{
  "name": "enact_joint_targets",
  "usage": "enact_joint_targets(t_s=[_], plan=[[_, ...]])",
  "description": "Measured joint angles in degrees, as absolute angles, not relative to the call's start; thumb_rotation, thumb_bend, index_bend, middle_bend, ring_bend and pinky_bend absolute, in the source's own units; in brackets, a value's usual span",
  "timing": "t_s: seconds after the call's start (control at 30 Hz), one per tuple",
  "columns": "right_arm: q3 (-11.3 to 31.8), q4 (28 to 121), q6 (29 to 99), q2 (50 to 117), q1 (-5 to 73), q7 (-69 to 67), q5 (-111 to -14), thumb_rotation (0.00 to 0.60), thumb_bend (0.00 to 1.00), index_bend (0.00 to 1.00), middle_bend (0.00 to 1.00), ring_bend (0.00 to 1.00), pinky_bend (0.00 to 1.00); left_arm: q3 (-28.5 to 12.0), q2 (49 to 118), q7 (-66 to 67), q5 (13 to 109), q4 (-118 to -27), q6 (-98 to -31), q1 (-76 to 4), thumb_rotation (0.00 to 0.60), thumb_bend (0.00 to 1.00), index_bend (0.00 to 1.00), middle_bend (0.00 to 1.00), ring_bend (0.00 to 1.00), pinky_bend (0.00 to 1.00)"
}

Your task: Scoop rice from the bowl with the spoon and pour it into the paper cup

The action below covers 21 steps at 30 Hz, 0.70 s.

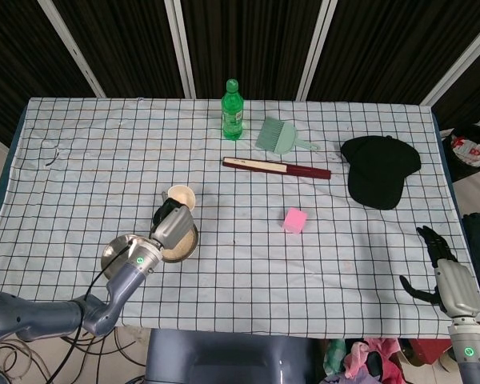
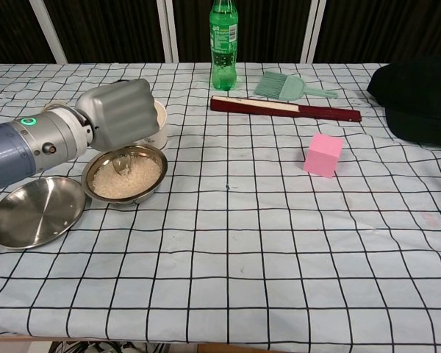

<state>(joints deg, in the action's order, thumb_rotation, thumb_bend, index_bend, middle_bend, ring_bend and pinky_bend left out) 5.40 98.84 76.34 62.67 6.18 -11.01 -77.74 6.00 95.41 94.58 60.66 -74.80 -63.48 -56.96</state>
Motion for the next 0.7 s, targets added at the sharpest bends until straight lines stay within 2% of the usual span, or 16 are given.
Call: enact_joint_targets(t_s=[0.7], plan=[[5.38, 98.89, 76.40, 62.69, 6.12, -11.00, -77.77, 0.600, 0.25, 0.00, 0.00, 0.00, 0.19, 5.05, 95.09, 94.05, 64.82, -75.27, -63.89, -56.18, 0.600, 0.54, 0.79, 1.00, 1.00, 1.00]])
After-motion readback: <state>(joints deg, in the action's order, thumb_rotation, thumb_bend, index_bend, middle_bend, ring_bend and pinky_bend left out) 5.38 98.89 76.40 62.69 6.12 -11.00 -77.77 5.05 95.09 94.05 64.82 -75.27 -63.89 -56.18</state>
